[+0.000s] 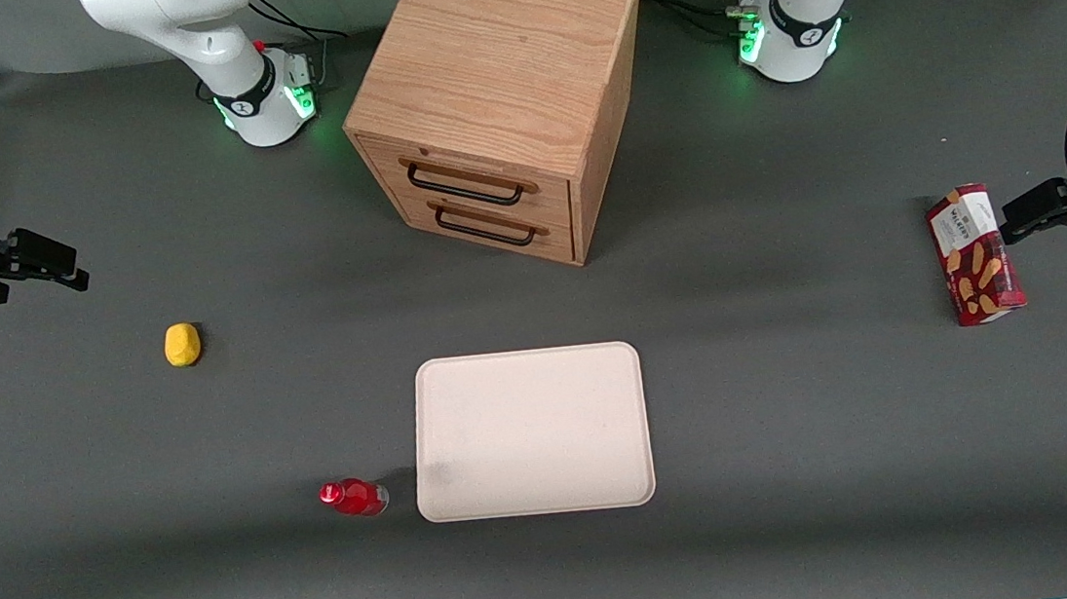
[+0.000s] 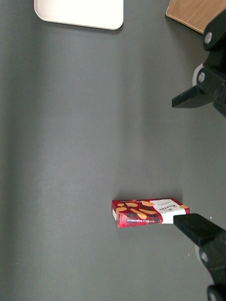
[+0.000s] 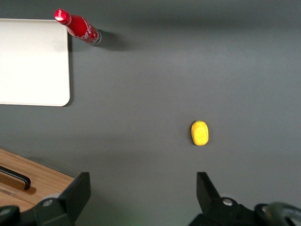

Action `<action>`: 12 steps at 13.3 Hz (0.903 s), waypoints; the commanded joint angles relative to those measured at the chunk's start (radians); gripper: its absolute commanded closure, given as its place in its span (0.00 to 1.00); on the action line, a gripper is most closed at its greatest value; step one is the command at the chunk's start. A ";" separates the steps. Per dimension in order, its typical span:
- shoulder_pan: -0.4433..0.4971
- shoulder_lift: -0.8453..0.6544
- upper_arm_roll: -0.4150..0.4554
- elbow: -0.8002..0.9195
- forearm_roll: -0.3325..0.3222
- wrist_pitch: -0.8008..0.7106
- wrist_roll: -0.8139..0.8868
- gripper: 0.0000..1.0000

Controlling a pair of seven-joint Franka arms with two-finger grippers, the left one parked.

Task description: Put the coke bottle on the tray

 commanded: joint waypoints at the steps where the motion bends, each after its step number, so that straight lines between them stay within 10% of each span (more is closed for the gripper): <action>1: 0.019 0.105 0.004 0.143 0.012 -0.017 -0.002 0.00; 12: 0.197 0.488 0.001 0.597 0.015 -0.050 0.157 0.00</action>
